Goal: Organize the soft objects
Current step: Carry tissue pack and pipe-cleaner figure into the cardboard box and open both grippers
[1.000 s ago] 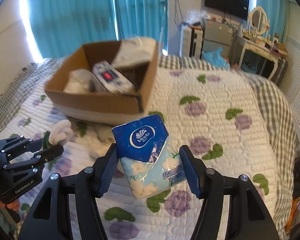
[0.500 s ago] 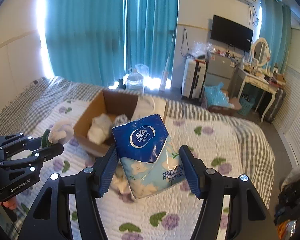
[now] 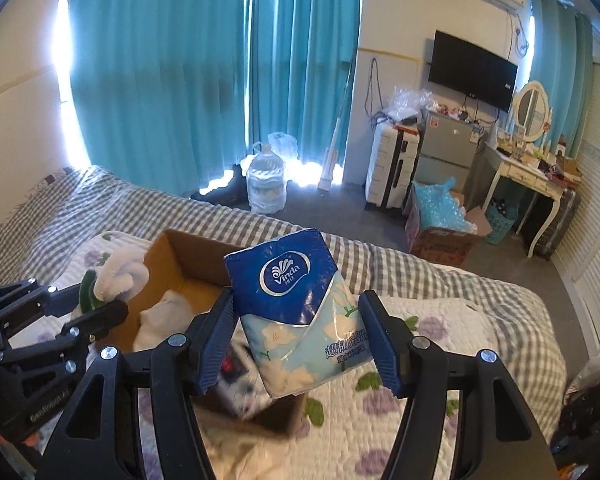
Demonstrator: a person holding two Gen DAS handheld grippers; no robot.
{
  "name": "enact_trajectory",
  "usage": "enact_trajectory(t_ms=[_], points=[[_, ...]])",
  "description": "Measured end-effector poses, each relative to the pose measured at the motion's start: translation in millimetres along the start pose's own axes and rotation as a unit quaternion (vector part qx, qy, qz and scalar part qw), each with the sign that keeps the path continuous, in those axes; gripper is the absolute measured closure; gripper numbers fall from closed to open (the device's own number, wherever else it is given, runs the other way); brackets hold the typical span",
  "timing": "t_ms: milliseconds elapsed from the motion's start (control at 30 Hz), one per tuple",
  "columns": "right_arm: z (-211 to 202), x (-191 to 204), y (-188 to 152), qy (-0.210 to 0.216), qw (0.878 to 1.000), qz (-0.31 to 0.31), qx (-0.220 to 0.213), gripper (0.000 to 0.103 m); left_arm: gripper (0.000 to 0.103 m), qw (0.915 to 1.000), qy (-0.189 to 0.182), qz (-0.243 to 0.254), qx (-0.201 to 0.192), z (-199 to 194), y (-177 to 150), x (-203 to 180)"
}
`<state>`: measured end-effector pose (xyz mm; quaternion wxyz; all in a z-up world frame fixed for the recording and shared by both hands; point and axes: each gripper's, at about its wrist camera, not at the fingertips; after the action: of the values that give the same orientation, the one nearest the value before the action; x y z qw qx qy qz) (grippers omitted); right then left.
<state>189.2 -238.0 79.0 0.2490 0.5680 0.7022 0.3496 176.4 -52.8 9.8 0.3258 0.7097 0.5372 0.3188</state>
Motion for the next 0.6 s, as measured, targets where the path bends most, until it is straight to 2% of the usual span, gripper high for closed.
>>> enact_trajectory(t_ms=[33,167,200,233,300,333,467,600], points=[[9.7,-1.2,0.4,0.001,1.000,0.002,0.004,0.041,0.067,1.0000,-0.003,-0.001,0.004,8.7,0.3,1.5],[49.3,-4.9,3.3,0.006,1.000,0.009,0.019,0.041,0.041,0.9999,0.003,-0.005,0.015,34.7,-1.8,5.4],[57.7,-4.9,4.0,0.009,1.000,0.009,0.020,0.040,0.038,0.9998,0.007,-0.004,0.017,40.3,-3.0,6.2],[62.9,-5.4,4.5,0.010,1.000,0.009,0.019,0.039,0.037,0.9998,0.012,-0.003,0.016,43.3,-4.1,6.1],[69.9,-4.4,4.9,0.006,1.000,0.008,0.013,0.024,0.035,0.9998,0.016,0.005,0.011,47.3,-6.2,5.4],[70.6,-5.0,4.5,0.002,1.000,0.008,0.007,0.022,0.034,0.9996,0.022,0.005,0.019,48.5,-6.8,4.7],[61.3,-7.4,4.7,0.000,1.000,0.011,-0.006,0.022,0.034,0.9993,0.028,0.012,0.020,44.1,-8.5,2.4],[33.4,-10.2,5.5,-0.006,1.000,0.009,-0.016,0.022,0.034,0.9996,0.022,0.006,0.016,26.3,-8.8,2.7]])
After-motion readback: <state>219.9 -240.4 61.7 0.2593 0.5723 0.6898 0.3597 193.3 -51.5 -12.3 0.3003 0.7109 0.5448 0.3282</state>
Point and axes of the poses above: each gripper's, at about its wrist camera, not at the fingertips, and z roughly the way its jaws point, x to its left, y to its top, and after that the axes turned 7 degrees about z, right-handed
